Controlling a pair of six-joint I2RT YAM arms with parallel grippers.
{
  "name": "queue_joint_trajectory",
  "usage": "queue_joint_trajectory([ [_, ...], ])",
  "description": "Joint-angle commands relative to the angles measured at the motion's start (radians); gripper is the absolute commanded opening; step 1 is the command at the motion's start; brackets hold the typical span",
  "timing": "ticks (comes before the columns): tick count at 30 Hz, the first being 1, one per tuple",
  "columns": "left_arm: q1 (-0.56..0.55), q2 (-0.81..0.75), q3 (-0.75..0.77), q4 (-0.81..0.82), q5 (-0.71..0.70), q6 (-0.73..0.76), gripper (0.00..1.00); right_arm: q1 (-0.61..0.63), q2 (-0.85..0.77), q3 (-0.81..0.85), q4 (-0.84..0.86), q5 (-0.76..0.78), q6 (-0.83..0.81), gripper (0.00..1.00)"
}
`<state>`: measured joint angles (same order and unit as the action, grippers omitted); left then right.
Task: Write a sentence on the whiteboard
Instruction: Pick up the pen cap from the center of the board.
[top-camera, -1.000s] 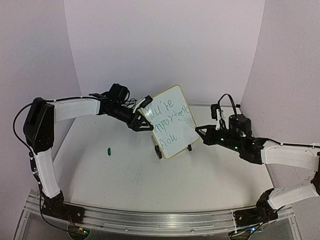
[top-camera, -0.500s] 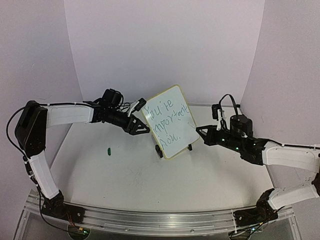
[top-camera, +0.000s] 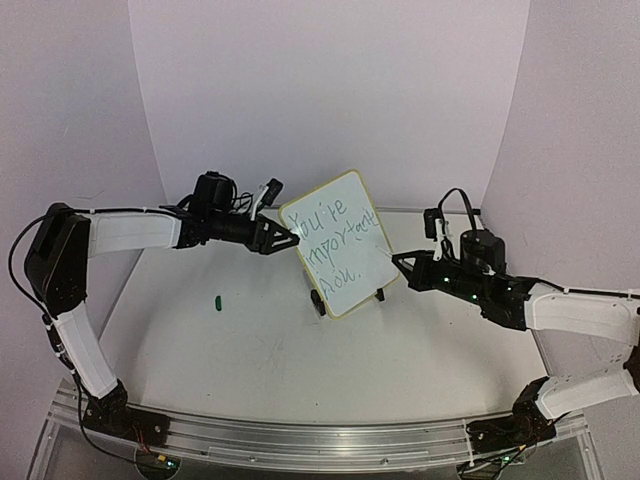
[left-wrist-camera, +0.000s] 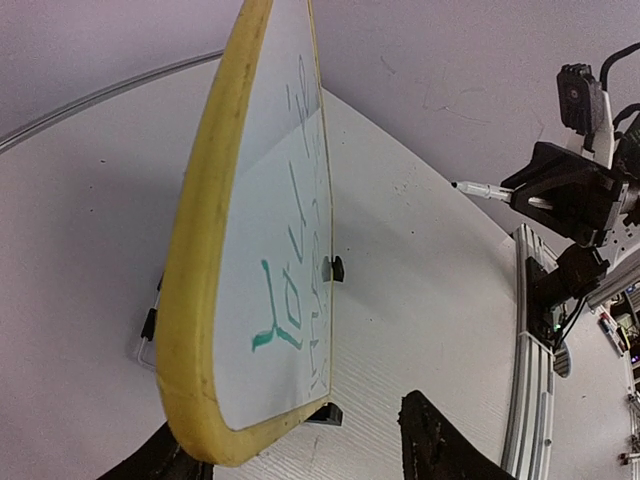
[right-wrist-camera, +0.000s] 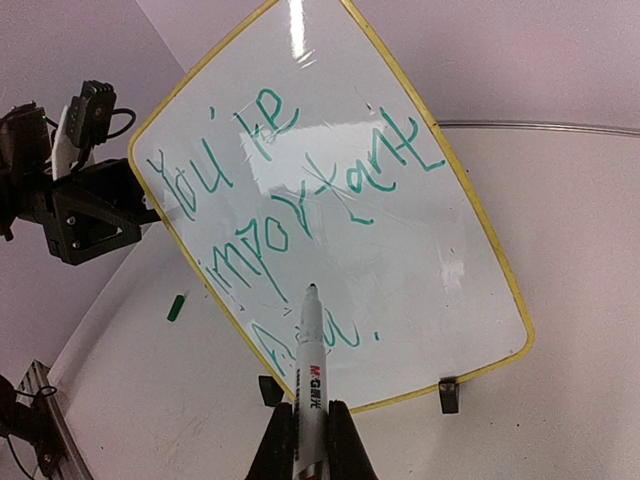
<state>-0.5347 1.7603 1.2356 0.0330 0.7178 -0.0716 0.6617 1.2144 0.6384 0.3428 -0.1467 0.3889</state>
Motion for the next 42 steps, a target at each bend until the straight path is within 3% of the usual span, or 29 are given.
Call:
queue_joint_trajectory([
  [1, 0.014, -0.069, -0.042, 0.098, -0.015, -0.051, 0.63, -0.004, -0.038, 0.0, 0.021, -0.005, 0.002, 0.0],
  [8, 0.048, -0.197, -0.181, 0.122, -0.073, -0.08, 0.65, -0.003, -0.066, 0.001, 0.013, -0.006, -0.009, 0.0],
  [12, 0.064, -0.303, -0.289, 0.11, -0.178, -0.108, 0.66, -0.004, -0.068, 0.002, 0.012, -0.005, -0.011, 0.0],
  [22, 0.078, -0.481, -0.491, -0.105, -0.652, -0.34, 0.67, -0.001, -0.065, 0.001, 0.012, -0.003, -0.007, 0.0],
  [29, 0.083, -0.36, -0.452, -0.247, -0.708, -0.417, 0.59, -0.002, -0.053, 0.006, 0.012, -0.013, -0.001, 0.0],
  [36, 0.083, -0.203, -0.36, -0.306, -0.767, -0.395, 0.49, -0.002, -0.067, -0.009, 0.012, -0.005, 0.006, 0.0],
  [42, 0.082, -0.093, -0.283, -0.373, -0.815, -0.354, 0.46, -0.001, -0.07, -0.02, 0.011, 0.002, 0.006, 0.0],
])
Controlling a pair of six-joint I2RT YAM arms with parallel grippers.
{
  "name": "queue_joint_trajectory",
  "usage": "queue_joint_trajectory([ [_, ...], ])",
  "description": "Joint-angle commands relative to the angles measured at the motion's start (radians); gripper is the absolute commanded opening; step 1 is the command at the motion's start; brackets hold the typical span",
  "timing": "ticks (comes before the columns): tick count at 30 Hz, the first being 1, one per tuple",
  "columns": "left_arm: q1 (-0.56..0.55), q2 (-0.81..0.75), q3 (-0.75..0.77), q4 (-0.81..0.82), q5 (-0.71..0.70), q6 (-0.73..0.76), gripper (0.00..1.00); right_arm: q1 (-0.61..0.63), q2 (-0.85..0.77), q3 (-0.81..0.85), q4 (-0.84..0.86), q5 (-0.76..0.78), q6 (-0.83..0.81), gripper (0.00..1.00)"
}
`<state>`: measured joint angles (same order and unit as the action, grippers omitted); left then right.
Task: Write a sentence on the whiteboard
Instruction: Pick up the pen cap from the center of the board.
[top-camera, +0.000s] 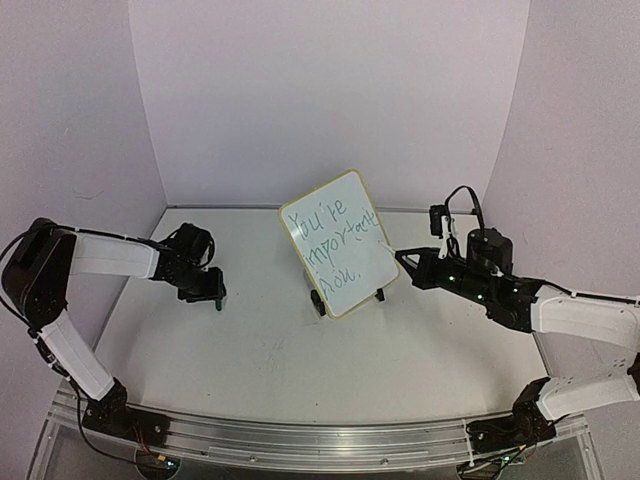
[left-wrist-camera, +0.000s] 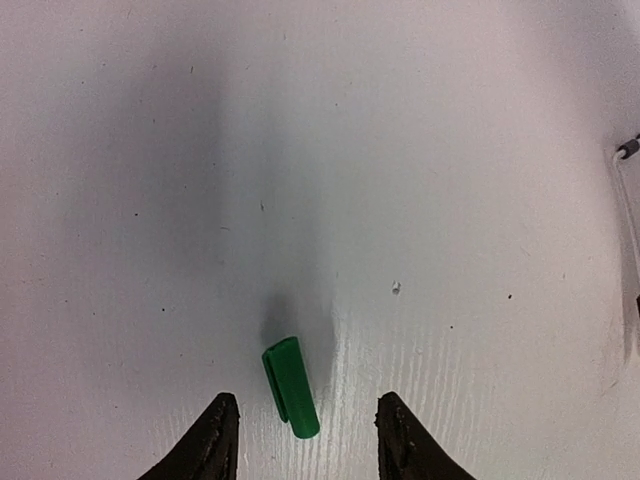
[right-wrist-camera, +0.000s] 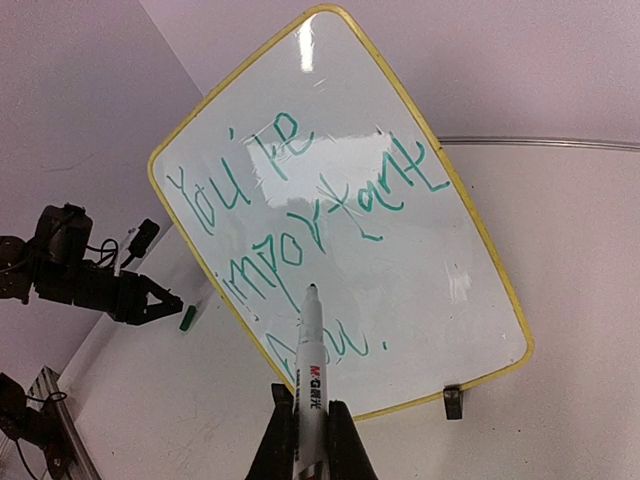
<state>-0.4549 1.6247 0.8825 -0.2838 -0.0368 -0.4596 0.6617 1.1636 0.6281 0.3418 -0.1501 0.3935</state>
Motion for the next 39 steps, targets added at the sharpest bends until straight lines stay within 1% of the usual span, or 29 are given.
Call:
queue_joint_trajectory([
  [1, 0.001, 0.05, 0.075, -0.062, -0.069, 0.036, 0.46, -0.002, -0.021, -0.012, 0.012, 0.008, 0.0, 0.0],
  [9, -0.013, 0.127, 0.124, -0.107, -0.089, 0.058, 0.45, -0.002, 0.0, -0.016, 0.019, 0.012, -0.006, 0.0],
  [12, -0.019, 0.149, 0.138, -0.11, -0.092, 0.059, 0.39, -0.002, 0.007, -0.017, 0.025, 0.01, -0.006, 0.0],
  [16, -0.027, 0.173, 0.155, -0.118, -0.096, 0.066, 0.37, -0.002, 0.008, -0.023, 0.03, 0.013, -0.003, 0.0],
  [25, -0.03, 0.192, 0.164, -0.168, -0.142, 0.055, 0.19, -0.002, 0.004, -0.037, 0.041, 0.014, 0.006, 0.0],
  [32, -0.03, 0.172, 0.13, -0.15, -0.136, 0.024, 0.02, 0.0, -0.003, -0.041, 0.059, -0.015, 0.004, 0.0],
  [34, -0.03, 0.153, 0.11, -0.133, -0.126, 0.005, 0.0, 0.008, -0.007, -0.043, 0.065, -0.013, 0.003, 0.0],
  [39, -0.028, 0.088, 0.045, -0.055, -0.08, -0.059, 0.0, 0.069, -0.005, -0.034, 0.073, 0.031, -0.013, 0.0],
])
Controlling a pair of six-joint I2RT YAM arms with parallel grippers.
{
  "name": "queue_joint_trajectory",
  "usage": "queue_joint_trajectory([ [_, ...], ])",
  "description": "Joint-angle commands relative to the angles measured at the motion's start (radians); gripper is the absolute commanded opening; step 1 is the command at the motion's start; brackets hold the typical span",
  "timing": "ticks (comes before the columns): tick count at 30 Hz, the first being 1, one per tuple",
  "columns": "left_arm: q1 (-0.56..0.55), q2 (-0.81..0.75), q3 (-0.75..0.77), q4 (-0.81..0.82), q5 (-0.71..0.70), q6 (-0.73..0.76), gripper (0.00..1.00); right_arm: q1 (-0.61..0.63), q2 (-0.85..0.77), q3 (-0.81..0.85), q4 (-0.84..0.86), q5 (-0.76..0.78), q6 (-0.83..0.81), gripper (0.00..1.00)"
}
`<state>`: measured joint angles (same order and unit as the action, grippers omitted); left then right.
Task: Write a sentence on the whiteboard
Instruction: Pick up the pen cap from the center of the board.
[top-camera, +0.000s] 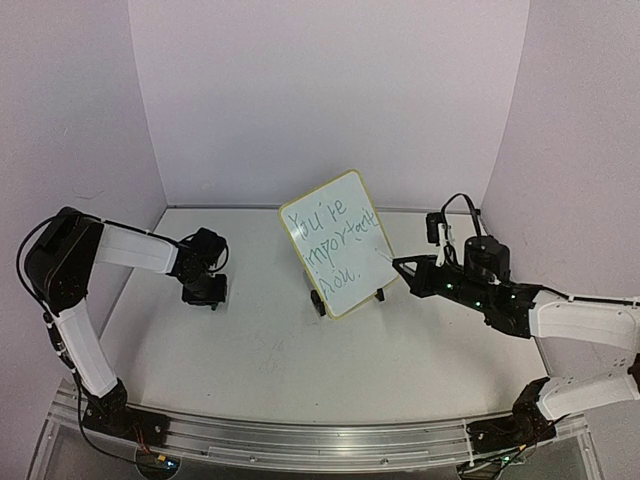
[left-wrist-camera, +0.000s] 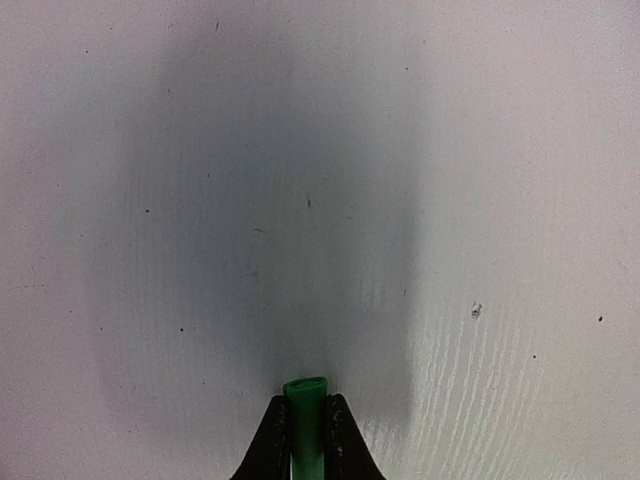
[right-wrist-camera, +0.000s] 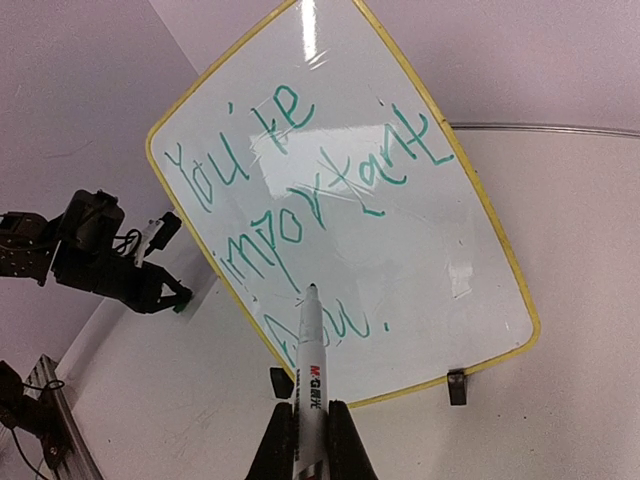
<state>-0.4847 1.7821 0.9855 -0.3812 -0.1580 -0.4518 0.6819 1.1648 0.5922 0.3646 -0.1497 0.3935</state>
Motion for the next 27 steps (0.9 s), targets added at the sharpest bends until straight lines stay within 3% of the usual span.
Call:
queue_joint_trajectory([
  [1, 0.001, -0.085, -0.07, 0.06, 0.058, -0.084, 0.0, 0.066, -0.001, 0.003, 0.058, 0.046, -0.015, 0.0],
  [8, 0.001, -0.19, -0.192, 0.246, 0.23, -0.275, 0.0, 0.298, 0.098, 0.063, 0.11, 0.293, -0.091, 0.0],
  [14, -0.001, -0.259, -0.337, 0.492, 0.341, -0.495, 0.0, 0.504, 0.344, 0.231, 0.129, 0.514, -0.134, 0.0],
  [21, -0.037, -0.303, -0.428, 0.681, 0.358, -0.694, 0.0, 0.567, 0.591, 0.352, 0.236, 0.532, -0.049, 0.0],
  [27, -0.062, -0.333, -0.506, 0.826, 0.326, -0.844, 0.0, 0.59, 0.708, 0.431, 0.243, 0.551, -0.031, 0.0],
])
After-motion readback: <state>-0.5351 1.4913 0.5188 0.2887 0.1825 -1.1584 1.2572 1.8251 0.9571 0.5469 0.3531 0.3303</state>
